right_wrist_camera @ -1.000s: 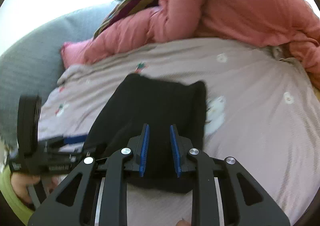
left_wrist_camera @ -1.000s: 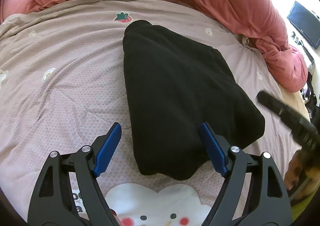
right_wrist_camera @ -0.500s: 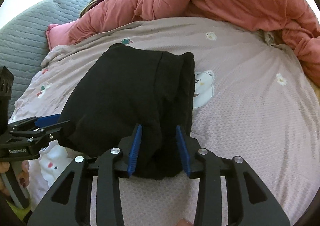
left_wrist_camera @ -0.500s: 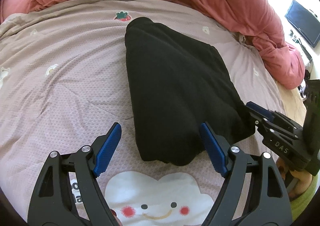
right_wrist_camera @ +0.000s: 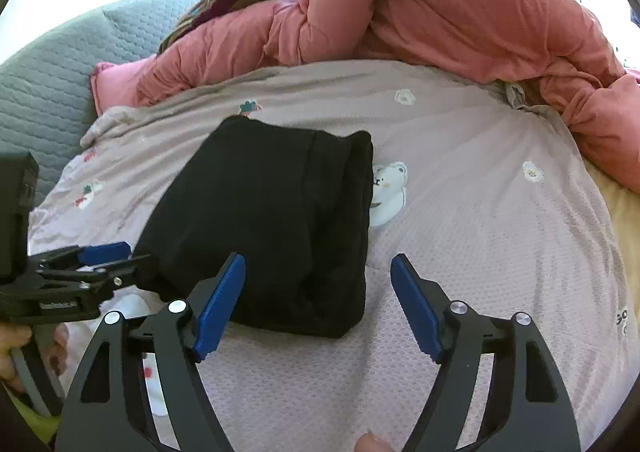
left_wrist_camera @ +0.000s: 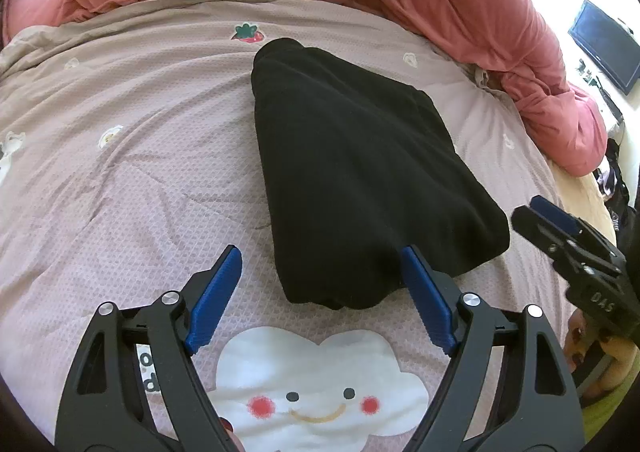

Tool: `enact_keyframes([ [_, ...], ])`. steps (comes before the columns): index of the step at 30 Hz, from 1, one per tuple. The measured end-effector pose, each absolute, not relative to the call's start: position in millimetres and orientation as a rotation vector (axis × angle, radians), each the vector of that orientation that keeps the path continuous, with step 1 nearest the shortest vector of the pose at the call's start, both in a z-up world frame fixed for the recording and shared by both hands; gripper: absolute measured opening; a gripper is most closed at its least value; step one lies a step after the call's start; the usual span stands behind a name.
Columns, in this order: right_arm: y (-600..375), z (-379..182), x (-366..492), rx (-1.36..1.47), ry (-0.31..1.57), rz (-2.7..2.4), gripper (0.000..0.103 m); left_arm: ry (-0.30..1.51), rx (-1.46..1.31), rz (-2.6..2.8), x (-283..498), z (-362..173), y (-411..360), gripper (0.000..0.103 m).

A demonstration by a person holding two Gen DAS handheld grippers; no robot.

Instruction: Fold small clothes

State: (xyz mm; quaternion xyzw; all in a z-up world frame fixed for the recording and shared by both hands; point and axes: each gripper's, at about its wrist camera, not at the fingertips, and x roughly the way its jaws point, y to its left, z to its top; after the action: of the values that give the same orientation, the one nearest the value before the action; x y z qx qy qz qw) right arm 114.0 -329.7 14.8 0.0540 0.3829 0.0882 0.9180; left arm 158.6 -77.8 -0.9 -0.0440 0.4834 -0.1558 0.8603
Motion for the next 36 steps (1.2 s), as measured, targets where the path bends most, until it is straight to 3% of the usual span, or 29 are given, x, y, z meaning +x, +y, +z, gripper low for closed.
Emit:
enact_keyframes([
  [1, -330.3, 17.0, 111.8, 0.109, 0.780, 0.174, 0.088, 1.013, -0.091, -0.326, 157.3, 0.0, -77.0, 0.075],
  [4, -331.9, 23.6, 107.0, 0.101, 0.760, 0.158, 0.095, 1.007, -0.091, -0.324, 155.3, 3.6, -76.1, 0.080],
  [9, -331.4, 33.3, 98.9, 0.071, 0.727, 0.135, 0.098, 1.014, -0.084, -0.308, 151.5, 12.0, -72.9, 0.093],
  [36, -314.6, 70.7, 27.4, 0.036, 0.593, 0.140, 0.098, 0.775, -0.001, -0.241, 59.9, 72.0, -45.1, 0.093],
])
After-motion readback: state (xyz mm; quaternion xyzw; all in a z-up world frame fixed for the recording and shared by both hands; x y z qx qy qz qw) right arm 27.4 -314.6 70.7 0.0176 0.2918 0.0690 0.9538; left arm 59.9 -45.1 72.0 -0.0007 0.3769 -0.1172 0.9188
